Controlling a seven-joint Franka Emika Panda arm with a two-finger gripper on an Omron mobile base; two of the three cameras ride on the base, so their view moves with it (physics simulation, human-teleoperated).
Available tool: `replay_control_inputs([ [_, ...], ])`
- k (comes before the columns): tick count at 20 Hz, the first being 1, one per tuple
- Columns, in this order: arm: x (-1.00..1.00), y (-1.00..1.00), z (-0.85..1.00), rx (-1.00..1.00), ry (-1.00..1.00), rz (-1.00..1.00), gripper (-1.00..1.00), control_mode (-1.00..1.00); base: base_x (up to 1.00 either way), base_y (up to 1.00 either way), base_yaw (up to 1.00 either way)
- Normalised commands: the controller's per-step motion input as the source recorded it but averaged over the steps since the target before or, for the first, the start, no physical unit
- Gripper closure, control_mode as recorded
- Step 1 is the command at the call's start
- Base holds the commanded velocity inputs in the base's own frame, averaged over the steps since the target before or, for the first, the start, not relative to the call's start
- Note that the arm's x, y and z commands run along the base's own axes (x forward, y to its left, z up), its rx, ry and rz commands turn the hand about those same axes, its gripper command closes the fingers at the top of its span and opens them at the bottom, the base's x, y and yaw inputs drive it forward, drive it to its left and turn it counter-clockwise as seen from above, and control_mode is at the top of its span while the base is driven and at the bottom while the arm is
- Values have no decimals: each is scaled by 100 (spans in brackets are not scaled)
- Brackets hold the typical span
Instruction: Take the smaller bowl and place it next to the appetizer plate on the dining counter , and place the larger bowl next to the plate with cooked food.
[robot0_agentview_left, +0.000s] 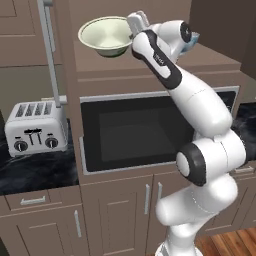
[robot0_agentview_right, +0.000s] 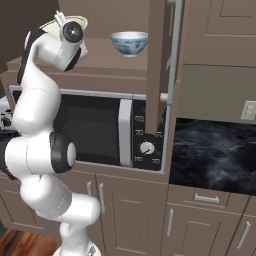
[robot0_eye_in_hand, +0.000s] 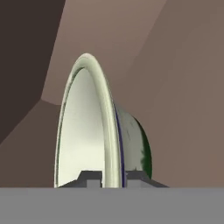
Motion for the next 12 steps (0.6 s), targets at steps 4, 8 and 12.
replay_control_inputs([
  [4,-100,-1,-3,0,-18,-4,100,-100,0,0,0],
  [8,-100,-4,0,5,-44,-14,100,-100,0,0,0],
  [12,-100,-33,16,8,-9,-25,100,-100,0,0,0],
])
